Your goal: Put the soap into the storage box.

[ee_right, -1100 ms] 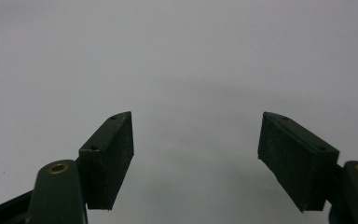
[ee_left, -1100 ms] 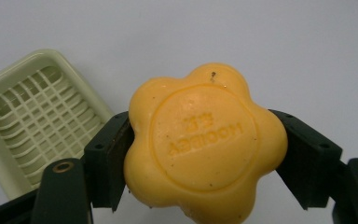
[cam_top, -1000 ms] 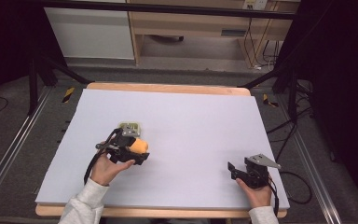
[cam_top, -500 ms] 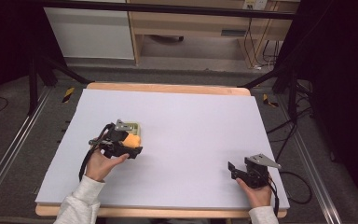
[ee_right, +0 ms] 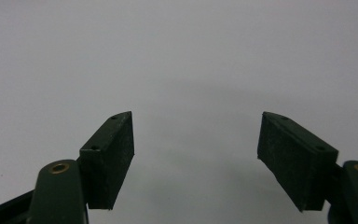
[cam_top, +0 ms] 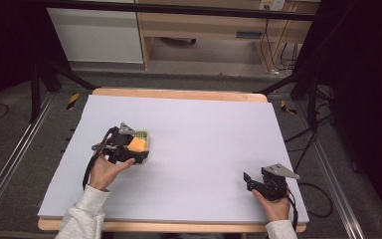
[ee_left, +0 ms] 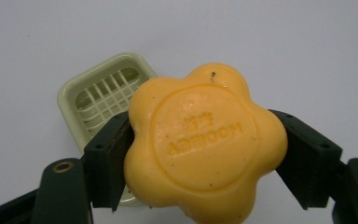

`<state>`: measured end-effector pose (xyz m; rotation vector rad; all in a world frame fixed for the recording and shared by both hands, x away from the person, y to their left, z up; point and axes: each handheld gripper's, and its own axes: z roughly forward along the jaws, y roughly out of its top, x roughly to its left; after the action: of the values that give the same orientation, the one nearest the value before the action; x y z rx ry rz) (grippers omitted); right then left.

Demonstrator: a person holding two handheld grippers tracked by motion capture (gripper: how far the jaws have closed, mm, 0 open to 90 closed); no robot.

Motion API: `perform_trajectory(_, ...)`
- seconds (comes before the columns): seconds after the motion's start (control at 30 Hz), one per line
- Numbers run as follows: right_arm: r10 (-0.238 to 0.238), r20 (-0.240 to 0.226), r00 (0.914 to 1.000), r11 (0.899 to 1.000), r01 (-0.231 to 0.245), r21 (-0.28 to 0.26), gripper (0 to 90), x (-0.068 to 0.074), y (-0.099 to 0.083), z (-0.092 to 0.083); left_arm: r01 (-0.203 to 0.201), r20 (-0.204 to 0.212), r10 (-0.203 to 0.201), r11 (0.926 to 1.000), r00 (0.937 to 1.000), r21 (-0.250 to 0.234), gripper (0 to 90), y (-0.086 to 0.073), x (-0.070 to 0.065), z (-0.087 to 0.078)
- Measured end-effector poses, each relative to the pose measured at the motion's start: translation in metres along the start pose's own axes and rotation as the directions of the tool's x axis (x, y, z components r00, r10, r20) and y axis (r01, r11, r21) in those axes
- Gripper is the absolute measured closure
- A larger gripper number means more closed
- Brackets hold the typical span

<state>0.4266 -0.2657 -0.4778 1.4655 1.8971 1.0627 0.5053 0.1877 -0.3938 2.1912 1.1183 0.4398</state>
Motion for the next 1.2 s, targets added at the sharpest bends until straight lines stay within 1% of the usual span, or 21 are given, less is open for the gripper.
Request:
perform_trajectory(0.07,0.003,-0.004,1.0000,1.000,-0.003,0.004,27.4,0.000,0.000,0.000,0.002,-0.012,-0.002,1.0000,0.9999,-0.001,26.5,0.001,0.003,0.001)
perform_trajectory(0.2,-0.001,-0.001,1.0000,1.000,0.001,0.002,27.5,-0.001,0.000,0.000,0.011,-0.018,-0.011,0.9999,0.9998,0.000,26.5,0.002,0.007,0.003)
perform_trajectory(0.23,0.001,-0.002,1.0000,1.000,-0.001,0.002,27.5,-0.001,0.000,0.000,0.012,-0.026,-0.012,0.9999,0.9996,0.000,26.5,0.003,0.010,0.004)
perform_trajectory(0.3,-0.001,0.001,1.0000,1.000,0.001,0.002,27.6,-0.001,0.000,0.000,0.017,-0.030,-0.017,0.9998,0.9994,0.002,26.5,0.003,0.012,0.006)
perform_trajectory(0.4,-0.003,0.003,1.0000,1.000,0.003,0.002,27.6,-0.001,0.000,0.001,0.014,-0.035,-0.014,0.9999,0.9993,0.006,26.5,0.004,0.015,0.007)
perform_trajectory(0.43,0.006,-0.002,1.0000,1.000,-0.006,0.005,27.6,-0.001,0.000,0.001,0.023,-0.037,-0.022,0.9997,0.9991,0.010,26.5,0.004,0.018,0.009)
perform_trajectory(0.47,-0.004,0.004,1.0000,1.000,0.004,0.003,27.6,-0.001,0.000,0.002,0.021,-0.041,-0.020,0.9997,0.9989,0.010,26.4,0.004,0.019,0.010)
perform_trajectory(0.53,0.003,-0.001,1.0000,1.000,-0.003,0.006,27.6,-0.001,0.001,0.001,0.027,-0.042,-0.026,0.9995,0.9988,0.014,26.5,0.004,0.021,0.010)
perform_trajectory(0.6,-0.005,0.000,1.0000,1.000,0.005,0.007,27.6,-0.001,0.001,0.002,0.034,-0.045,-0.034,0.9993,0.9984,0.014,26.5,0.004,0.024,0.012)
perform_trajectory(0.63,0.003,-0.003,1.0000,1.000,-0.003,0.008,27.6,-0.001,0.001,0.002,0.039,-0.046,-0.038,0.9991,0.9982,0.016,26.5,0.004,0.026,0.013)
perform_trajectory(0.73,0.003,-0.005,1.0000,1.000,-0.003,0.006,27.8,-0.001,0.001,0.001,0.041,-0.049,-0.040,0.9990,0.9980,0.018,26.5,0.004,0.026,0.015)
perform_trajectory(0.8,-0.005,-0.001,1.0000,1.000,0.005,0.007,27.8,-0.001,0.001,0.002,0.038,-0.052,-0.037,0.9991,0.9980,0.022,26.4,0.005,0.028,0.017)
perform_trajectory(0.9,-0.004,-0.001,1.0000,1.000,0.004,0.008,27.8,-0.001,0.001,0.002,0.050,-0.049,-0.049,0.9986,0.9976,0.018,26.5,0.006,0.032,0.019)
perform_trajectory(0.97,-0.003,-0.001,1.0000,1.000,0.003,0.007,27.9,-0.001,0.001,0.002,0.050,-0.052,-0.050,0.9986,0.9974,0.016,26.5,0.007,0.034,0.020)
perform_trajectory(1.2,-0.002,-0.001,1.0000,1.000,0.002,0.008,28.2,-0.001,0.001,0.002,0.055,-0.052,-0.054,0.9980,0.9972,0.032,26.4,0.007,0.034,0.029)
